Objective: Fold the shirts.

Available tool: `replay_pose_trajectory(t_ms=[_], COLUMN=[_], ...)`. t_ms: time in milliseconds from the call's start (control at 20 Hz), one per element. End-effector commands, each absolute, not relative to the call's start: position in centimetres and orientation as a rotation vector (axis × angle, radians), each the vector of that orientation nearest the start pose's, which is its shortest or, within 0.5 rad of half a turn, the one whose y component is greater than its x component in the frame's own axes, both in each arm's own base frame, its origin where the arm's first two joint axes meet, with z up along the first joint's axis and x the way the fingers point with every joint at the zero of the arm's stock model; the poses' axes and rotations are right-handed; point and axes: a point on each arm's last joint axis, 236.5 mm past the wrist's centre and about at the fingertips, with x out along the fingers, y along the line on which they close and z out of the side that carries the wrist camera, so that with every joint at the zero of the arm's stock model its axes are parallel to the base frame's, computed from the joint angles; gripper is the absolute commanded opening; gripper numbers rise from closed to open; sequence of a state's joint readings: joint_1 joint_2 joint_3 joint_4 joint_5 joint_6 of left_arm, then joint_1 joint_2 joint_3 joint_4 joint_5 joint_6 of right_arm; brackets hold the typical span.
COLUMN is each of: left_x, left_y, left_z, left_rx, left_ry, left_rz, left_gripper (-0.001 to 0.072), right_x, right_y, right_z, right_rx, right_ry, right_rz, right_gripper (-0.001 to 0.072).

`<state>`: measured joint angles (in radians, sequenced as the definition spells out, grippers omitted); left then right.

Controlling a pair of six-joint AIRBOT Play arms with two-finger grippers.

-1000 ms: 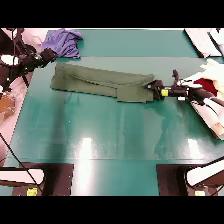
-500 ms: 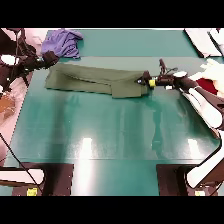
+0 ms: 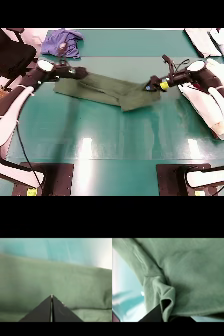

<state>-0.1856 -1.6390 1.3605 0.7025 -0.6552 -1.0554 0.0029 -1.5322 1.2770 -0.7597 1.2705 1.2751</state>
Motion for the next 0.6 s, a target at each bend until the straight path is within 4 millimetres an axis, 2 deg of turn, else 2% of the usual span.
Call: replay_pose_trajectory(t_ms=[0, 200, 350, 450, 500, 550], left_x=[48.2, 41.5, 36.4, 32.9, 31.7, 31.7], left_y=[-28.8, -36.2, -41.0, -43.3, -44.1, -44.5], left_z=[0.5, -0.1, -0.2, -0.4, -0.6, -0.8], left_rx=[-0.245, -0.164, -0.103, -0.063, -0.031, 0.015], left_ry=[0.878, 0.96, 0.995, 1.026, 1.023, 0.991], left_rz=[-0.702, -0.891, -1.013, -1.091, -1.113, -1.108], left_gripper=[0.0021, 0.0021, 0.0021, 0.0021, 0.002, 0.002], right_x=[34.4, 31.1, 29.8, 29.5, 29.5, 29.5], right_y=[12.9, 6.7, 2.4, 1.0, 0.8, 0.9], right_z=[0.8, 0.8, 1.5, 1.8, 2.0, 2.5], right_rx=[0.441, 0.467, 0.526, 0.531, 0.524, 0.516], right_ry=[1.427, 1.388, 1.293, 1.242, 1.22, 1.2], right_rz=[0.569, 0.412, 0.303, 0.263, 0.255, 0.257], right_gripper=[0.0027, 0.0027, 0.0028, 0.0029, 0.0029, 0.0029])
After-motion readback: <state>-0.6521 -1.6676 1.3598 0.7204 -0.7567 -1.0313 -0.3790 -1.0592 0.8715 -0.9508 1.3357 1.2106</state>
